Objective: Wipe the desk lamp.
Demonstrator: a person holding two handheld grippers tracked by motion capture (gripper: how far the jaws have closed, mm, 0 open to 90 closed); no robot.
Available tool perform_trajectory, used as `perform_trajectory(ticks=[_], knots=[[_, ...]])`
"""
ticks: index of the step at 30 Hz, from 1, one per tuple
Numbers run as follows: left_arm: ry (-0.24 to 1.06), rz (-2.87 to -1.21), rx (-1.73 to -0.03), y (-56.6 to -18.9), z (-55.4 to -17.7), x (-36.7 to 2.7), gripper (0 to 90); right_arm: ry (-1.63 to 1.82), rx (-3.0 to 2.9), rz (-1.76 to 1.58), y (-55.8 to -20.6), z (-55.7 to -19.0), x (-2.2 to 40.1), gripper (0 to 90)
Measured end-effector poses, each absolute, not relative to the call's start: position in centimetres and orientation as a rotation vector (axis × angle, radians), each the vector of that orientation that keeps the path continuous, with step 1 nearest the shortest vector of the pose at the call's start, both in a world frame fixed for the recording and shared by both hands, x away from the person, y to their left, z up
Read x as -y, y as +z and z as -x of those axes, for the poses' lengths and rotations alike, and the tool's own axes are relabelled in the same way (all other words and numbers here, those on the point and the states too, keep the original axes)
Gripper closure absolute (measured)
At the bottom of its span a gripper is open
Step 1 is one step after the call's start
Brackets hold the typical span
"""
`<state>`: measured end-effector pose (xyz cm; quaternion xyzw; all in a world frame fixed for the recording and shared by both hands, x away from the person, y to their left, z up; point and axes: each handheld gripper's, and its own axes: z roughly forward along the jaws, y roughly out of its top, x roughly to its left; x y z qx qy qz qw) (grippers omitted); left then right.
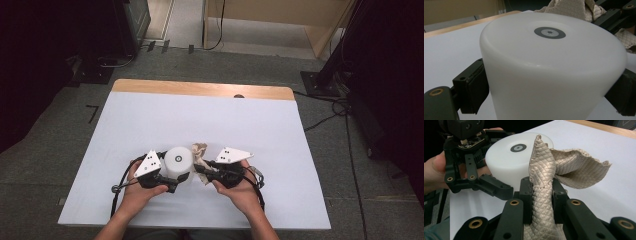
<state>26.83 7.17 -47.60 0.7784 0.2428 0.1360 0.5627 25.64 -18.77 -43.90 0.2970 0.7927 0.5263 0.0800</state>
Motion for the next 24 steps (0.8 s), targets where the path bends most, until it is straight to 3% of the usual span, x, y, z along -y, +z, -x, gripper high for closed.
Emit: perform_trajectory(ticks=[5,13,18,21,24], knots=[[0.360,-1.844,-0.593,-47.4,-26.4,-7.1,6.6,1.562,-2.378,-0.918,-44.3,-26.1,19.3,76.0],[0.450,-1.824,-0.779,-47.0,-24.6,-5.8,0.2,1.442,-2.441,-1.044,-46.7,-27.4,20.0,75.7],[0.529,-1.776,-0.875,-46.5,-23.7,-4.8,0.3,1.442,-2.515,-1.017,-47.3,-27.6,19.9,74.9],[0.502,-1.766,-0.889,-46.6,-24.0,-5.0,6.2,1.426,-2.540,-1.013,-47.6,-27.6,19.8,73.5],[0.495,-1.776,-0.869,-46.6,-24.0,-5.2,6.6,1.407,-2.540,-1.025,-47.8,-27.7,19.8,71.9]])
